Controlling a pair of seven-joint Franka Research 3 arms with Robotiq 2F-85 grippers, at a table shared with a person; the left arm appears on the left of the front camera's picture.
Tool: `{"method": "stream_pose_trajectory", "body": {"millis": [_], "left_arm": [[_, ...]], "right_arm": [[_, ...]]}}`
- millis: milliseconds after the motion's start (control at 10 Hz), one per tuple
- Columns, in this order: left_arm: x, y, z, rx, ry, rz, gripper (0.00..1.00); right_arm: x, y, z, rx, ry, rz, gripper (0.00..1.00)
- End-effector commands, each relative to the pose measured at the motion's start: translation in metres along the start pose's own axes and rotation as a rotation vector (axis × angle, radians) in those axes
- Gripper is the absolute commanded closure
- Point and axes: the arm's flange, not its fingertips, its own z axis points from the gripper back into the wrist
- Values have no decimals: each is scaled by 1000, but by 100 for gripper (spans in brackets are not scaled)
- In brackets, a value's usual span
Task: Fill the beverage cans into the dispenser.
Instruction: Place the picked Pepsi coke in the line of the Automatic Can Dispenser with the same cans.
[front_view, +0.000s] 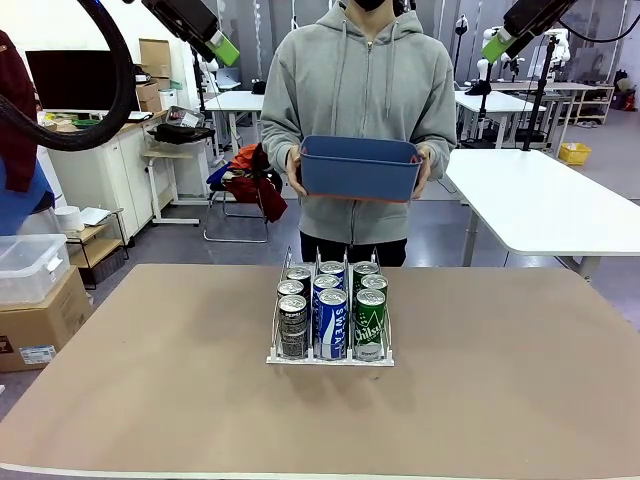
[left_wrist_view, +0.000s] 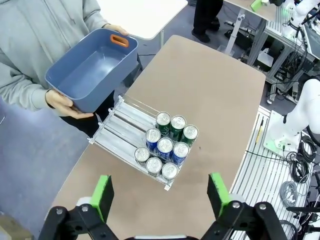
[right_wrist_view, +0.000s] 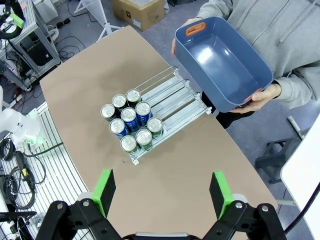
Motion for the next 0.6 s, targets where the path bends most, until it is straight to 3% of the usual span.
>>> {"method": "stream_pose_trajectory", "body": {"millis": [0,500], "left_arm": [[-1,-2,8,3,-14,-8,0],[-1,-2,8,3,-14,-8,0]], "right_arm": [[-2,1,0,7,-1,2,0],[-2,1,0,7,-1,2,0]]}}
